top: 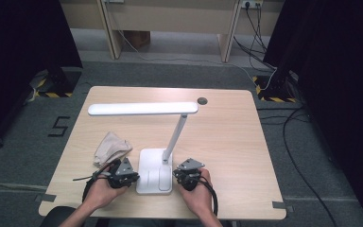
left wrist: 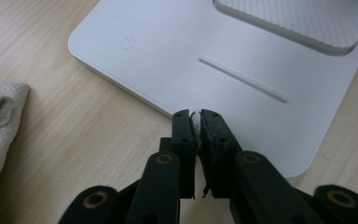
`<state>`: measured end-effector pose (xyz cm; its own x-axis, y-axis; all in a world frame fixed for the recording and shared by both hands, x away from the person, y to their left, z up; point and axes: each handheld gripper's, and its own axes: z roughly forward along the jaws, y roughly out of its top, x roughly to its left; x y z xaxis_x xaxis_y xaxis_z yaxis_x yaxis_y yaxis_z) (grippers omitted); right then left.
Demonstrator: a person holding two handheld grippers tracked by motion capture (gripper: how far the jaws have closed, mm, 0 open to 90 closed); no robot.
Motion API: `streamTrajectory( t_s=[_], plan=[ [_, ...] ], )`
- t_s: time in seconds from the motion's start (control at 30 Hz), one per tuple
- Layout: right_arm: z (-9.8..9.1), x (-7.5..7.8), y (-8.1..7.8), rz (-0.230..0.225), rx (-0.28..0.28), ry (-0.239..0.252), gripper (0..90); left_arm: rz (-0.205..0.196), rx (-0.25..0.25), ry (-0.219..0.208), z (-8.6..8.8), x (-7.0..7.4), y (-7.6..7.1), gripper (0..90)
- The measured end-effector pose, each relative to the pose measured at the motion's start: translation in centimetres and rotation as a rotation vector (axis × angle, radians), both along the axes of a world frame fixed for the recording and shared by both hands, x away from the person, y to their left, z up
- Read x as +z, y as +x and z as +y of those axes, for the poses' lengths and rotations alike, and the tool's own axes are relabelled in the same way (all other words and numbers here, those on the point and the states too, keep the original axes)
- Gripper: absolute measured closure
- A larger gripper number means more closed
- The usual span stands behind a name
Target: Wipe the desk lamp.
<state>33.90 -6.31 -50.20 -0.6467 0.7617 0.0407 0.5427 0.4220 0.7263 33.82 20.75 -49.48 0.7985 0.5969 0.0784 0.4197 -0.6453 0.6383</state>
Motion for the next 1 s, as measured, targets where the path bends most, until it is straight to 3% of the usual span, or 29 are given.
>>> streamTrajectory(
  t_s=[0.13,0.3,0.77,1.0],
  plan=[
    [0.2,-0.2,-0.3,0.013,0.004,-0.007,90.0,0.001,0.001,0.019,-0.2,0.0,0.2,87.3],
    [0.3,-0.7,-0.6,0.029,0.011,-0.006,90.0,0.014,0.025,0.002,-0.1,-0.1,0.7,88.1],
    [1.0,-0.7,-1.6,0.022,0.037,-0.008,90.0,0.006,0.085,-0.013,0.5,-0.5,2.1,86.2],
    [1.0,-0.7,-1.6,0.018,0.051,-0.011,89.5,0.005,0.095,-0.023,0.7,-0.6,2.0,84.8]
  ],
)
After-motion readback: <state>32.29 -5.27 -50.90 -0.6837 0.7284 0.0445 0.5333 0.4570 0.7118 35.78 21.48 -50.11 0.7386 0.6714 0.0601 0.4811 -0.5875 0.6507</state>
